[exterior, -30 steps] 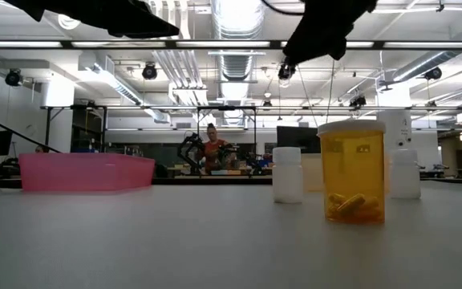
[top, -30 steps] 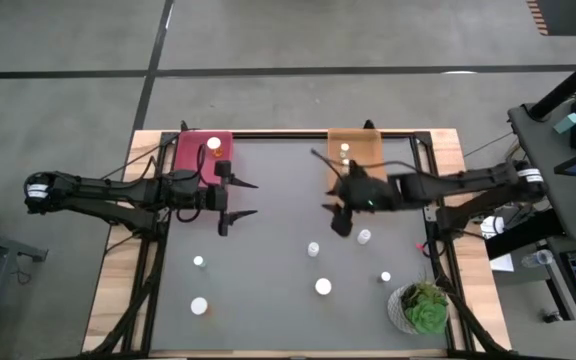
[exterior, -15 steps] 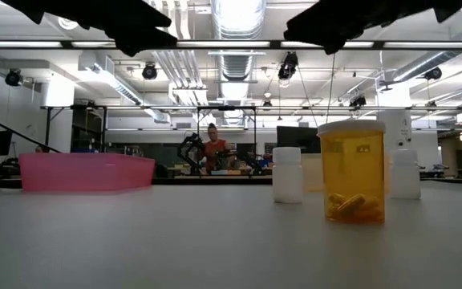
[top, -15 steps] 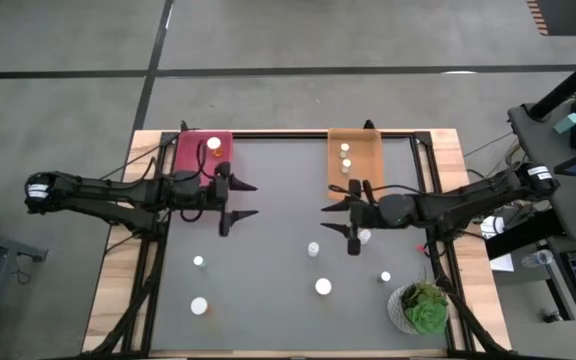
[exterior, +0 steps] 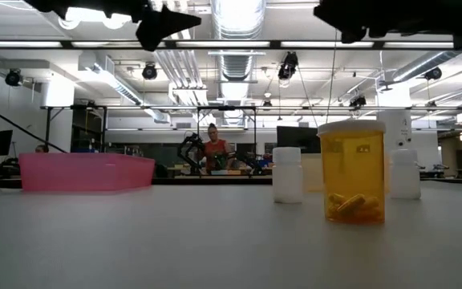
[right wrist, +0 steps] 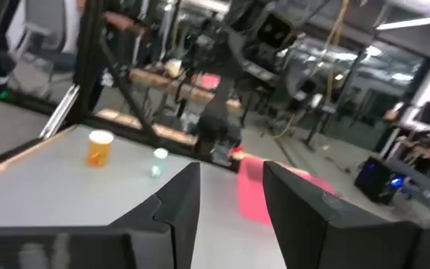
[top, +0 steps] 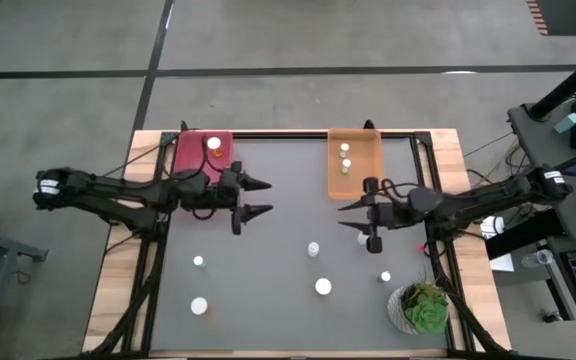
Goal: Pick and place medicine bottles into bin by pill shape (circle, oval)
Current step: Put the left orange capsule bottle into the pink bin
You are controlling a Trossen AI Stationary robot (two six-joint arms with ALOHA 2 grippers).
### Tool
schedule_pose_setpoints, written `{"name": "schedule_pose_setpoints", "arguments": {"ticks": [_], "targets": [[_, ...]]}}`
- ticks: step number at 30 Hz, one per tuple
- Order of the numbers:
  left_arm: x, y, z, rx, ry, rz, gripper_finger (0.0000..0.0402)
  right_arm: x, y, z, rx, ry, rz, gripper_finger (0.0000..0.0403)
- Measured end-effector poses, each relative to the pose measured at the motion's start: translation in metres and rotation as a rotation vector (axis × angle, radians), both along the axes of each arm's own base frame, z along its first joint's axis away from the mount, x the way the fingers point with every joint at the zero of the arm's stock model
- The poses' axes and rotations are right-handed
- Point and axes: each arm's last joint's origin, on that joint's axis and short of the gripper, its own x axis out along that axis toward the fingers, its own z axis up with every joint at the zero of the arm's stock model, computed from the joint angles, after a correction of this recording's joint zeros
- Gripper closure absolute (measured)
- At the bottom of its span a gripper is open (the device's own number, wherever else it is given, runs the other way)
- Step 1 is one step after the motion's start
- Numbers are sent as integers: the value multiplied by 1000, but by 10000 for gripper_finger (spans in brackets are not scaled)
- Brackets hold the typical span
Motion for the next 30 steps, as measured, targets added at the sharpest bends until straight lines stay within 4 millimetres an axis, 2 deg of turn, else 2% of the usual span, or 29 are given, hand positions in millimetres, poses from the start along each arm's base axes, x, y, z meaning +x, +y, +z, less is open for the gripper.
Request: {"name": "schedule_pose_setpoints", "arguments": {"ticks": [6, 11, 15, 18, 20, 23, 27, 30], "targets": [[32, -1, 17, -20, -20, -4, 125, -24, -6, -1, 8, -72, 20, 274], [51, 0, 41, -126, 48, 8, 125, -32, -10, -3, 28, -109, 3, 279], [57, 3, 68, -304, 159, 59, 125, -32, -11, -4, 29, -105, -4, 280], [58, -2, 77, -573, 263, 83, 125, -32, -11, -5, 29, -93, -4, 280], [56, -16, 79, -765, 350, 40, 125, -32, -11, -6, 22, -89, -6, 281], [51, -51, 76, -958, 478, -29, 125, -31, -11, -6, 3, -89, -8, 284], [42, -102, 61, -1062, 594, -61, 125, -31, -11, -7, 1, -87, -8, 285], [33, -139, 45, -1108, 690, -16, 125, -31, -11, -7, -2, -88, -9, 284]]}}
